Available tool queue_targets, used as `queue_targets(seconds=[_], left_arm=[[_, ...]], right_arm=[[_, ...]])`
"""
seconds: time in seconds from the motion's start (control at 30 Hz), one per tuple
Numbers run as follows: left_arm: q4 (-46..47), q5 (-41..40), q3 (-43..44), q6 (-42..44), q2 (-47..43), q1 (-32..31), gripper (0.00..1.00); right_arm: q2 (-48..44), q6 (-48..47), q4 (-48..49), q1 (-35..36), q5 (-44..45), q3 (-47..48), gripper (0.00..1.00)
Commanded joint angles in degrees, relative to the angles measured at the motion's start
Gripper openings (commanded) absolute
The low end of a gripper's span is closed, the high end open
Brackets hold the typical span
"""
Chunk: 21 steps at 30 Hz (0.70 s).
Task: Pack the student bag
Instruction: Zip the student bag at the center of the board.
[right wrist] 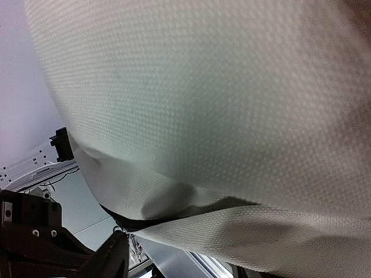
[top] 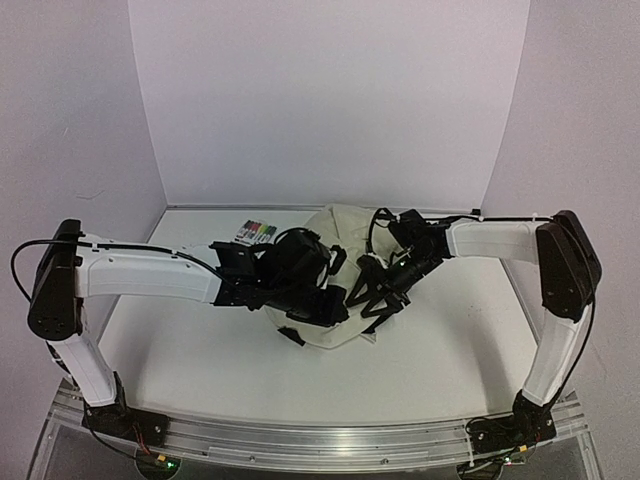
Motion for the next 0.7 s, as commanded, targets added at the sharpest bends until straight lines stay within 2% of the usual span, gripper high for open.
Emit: queue_targets(seconds=[0.0,0.17,0.2,0.37,0.67], left_arm=[[3.26,3.41,2.37,0.61,-1.06,-1.08,0.00],[-0.01,-6.08,-0.47,-1.77,-4.57,-0.91,0.00],[-1.28,-7.94,-0.89,-2.51,-5.22,-0.73,0.00],[-5.65,-15.21,-3.30,-6.86,-8.42,1.70,0.00],[-9.45,-21.80,-9.43,-12.93,-14.76,7.26,0.00]], right_arm=[[2.58,2.74,2.70,0.11,2.84,3.03,0.46],[1.26,1.25,2.43,-0.12,3.96,2.03,0.06],[0.66,1.05,2.40,-0.23,4.16,1.64,0.02],[-2.78,-0.38,1.94,-1.90,5.37,-1.11,0.00],[-8.31,-8.78,-4.38,-7.87,11.65,-6.27,0.00]])
